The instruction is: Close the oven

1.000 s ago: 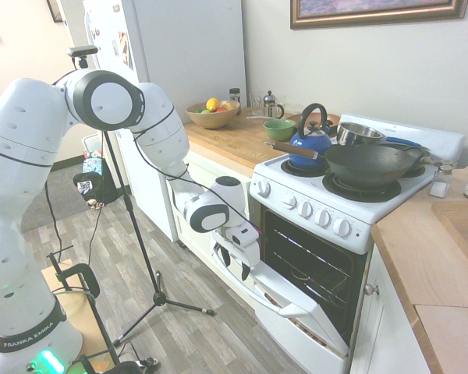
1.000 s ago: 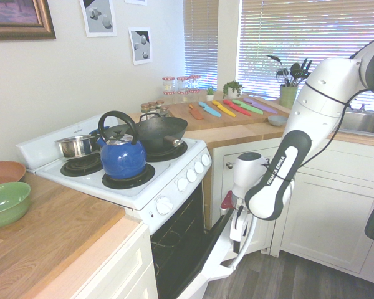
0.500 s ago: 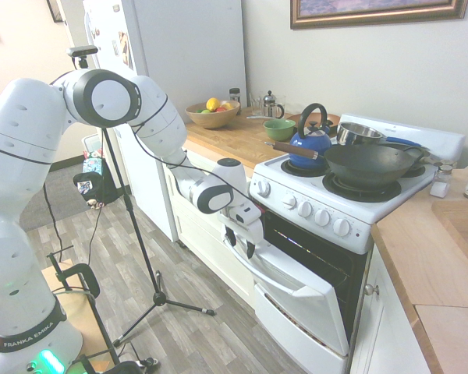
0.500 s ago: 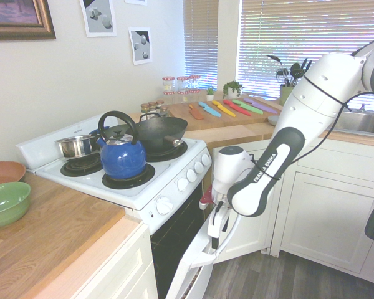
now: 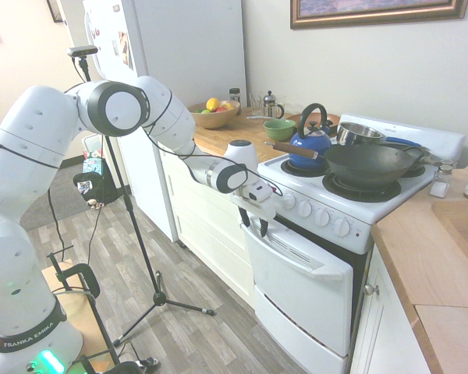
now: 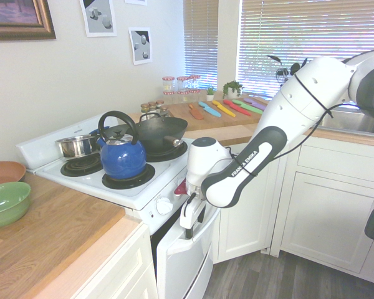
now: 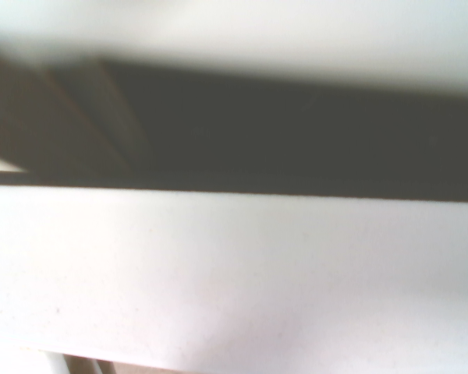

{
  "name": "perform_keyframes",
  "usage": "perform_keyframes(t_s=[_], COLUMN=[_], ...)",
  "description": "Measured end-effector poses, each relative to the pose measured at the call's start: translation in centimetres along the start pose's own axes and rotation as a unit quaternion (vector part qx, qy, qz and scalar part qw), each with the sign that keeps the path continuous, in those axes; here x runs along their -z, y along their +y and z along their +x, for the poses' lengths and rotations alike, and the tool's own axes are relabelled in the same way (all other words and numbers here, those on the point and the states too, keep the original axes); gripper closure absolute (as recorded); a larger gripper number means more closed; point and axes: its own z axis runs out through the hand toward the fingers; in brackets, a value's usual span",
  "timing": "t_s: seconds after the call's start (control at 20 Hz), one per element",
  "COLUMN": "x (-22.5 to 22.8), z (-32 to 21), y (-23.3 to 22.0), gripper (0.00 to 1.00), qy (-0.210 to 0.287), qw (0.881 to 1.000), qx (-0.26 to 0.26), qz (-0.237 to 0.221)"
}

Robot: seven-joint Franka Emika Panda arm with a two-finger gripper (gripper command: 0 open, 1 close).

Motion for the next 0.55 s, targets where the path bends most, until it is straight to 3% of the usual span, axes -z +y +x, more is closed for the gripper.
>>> perform_keyframes(t_s=[0.3, 0.55], x=[2.6, 6.0], z=[0.6, -0.1], y=[-0.8, 5.2], gripper=[0.00, 0.00], qy=[0.008, -0.024], qw=[1.000, 1.000], qx=[-0.004, -0.010], qz=[0.020, -0.006])
